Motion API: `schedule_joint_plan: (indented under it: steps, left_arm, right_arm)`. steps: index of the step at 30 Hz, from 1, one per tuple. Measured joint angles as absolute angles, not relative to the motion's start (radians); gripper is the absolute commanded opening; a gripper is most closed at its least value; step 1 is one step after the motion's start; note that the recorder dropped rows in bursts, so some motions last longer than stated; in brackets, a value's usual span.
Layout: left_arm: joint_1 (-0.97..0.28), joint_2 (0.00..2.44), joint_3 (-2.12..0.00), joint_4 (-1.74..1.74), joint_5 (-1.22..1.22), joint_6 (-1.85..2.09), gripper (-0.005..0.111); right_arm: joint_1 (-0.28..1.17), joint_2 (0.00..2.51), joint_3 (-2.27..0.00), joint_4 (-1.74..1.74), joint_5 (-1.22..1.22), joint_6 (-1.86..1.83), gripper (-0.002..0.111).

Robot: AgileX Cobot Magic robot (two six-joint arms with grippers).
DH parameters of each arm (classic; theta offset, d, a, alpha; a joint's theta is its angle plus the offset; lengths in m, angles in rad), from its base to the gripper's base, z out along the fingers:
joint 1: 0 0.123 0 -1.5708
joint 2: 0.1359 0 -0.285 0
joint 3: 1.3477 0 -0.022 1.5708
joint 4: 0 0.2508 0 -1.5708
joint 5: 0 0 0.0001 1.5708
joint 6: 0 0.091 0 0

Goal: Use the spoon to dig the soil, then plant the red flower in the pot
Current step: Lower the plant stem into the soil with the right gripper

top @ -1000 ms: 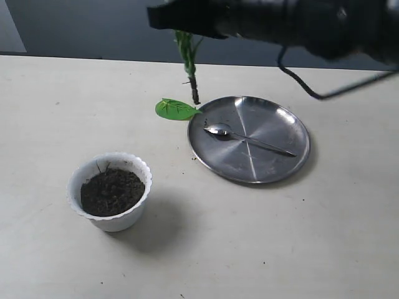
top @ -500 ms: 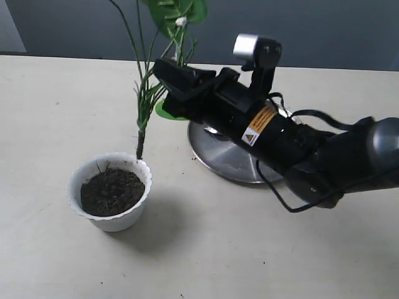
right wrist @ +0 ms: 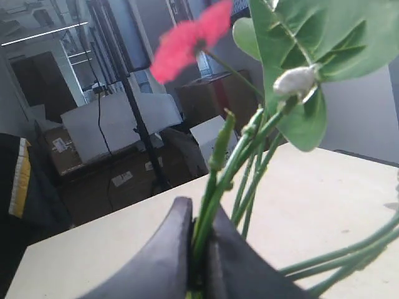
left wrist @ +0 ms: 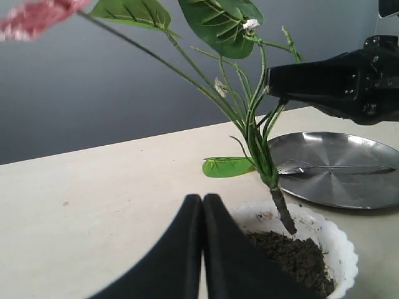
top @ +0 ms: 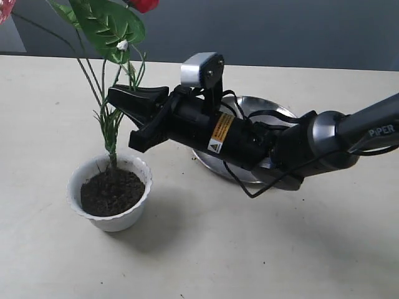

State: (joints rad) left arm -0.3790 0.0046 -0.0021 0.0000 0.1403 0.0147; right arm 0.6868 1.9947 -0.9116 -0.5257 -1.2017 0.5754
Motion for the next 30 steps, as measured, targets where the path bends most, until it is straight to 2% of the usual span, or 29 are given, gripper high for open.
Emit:
schedule_joint_plan:
  steps: [16, 30]
  left_arm:
    - [-0.379, 0.005, -0.002, 0.000, 0.140, 0.015, 0.001]
    - [-0.379, 0.005, -0.002, 0.000, 0.140, 0.015, 0.001]
  right_arm:
    - [0.733, 2.002, -0.912, -0.652, -1.127, 0.306, -0.001]
    - [0.830, 2.156, -0.910, -0.487, -1.263, 0.139, -0.001]
